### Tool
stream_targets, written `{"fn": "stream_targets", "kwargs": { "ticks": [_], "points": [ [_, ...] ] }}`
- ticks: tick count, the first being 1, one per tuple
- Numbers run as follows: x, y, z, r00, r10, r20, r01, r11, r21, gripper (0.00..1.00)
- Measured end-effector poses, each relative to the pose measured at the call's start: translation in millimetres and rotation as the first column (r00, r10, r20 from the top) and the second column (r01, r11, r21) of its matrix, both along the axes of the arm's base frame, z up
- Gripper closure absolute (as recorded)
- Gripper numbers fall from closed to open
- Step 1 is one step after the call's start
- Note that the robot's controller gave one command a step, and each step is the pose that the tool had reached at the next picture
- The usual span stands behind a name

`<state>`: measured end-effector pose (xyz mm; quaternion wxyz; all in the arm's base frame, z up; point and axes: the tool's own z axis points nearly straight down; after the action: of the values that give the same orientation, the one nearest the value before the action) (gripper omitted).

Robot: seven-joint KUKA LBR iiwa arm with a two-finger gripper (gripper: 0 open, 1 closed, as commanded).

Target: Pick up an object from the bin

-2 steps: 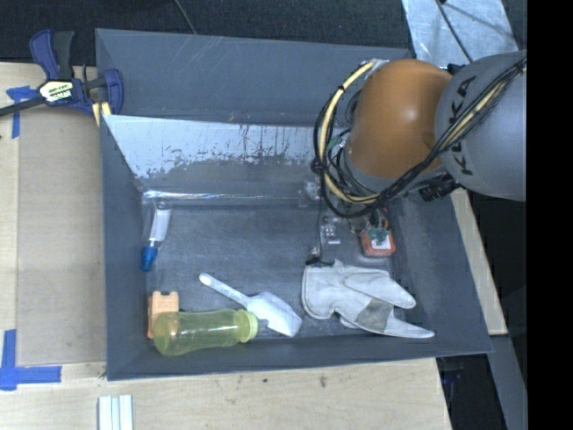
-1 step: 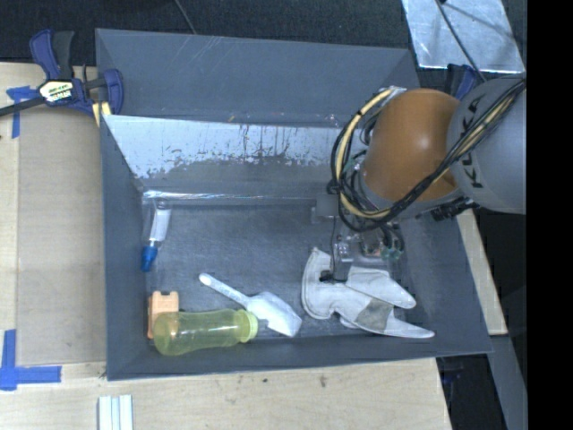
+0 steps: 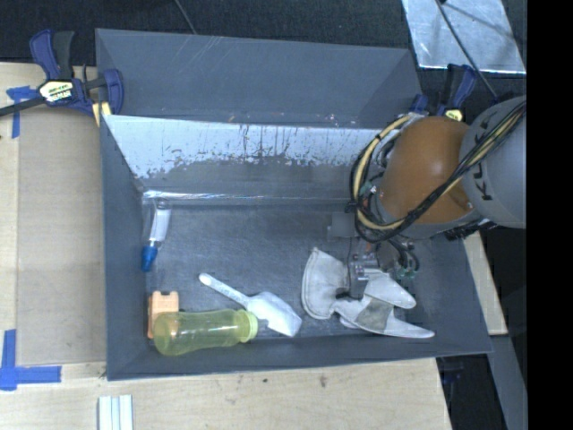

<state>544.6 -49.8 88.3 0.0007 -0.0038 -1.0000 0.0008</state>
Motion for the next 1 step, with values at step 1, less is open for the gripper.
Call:
{"fn": "stream_targets", "kwargs": {
  "ticks": [1],
  "points": [
    [-31.6, 11.6, -11.6, 0.999, -0.046, 0.004, 0.046, 0.999, 0.002, 1.00]
  ]
}}
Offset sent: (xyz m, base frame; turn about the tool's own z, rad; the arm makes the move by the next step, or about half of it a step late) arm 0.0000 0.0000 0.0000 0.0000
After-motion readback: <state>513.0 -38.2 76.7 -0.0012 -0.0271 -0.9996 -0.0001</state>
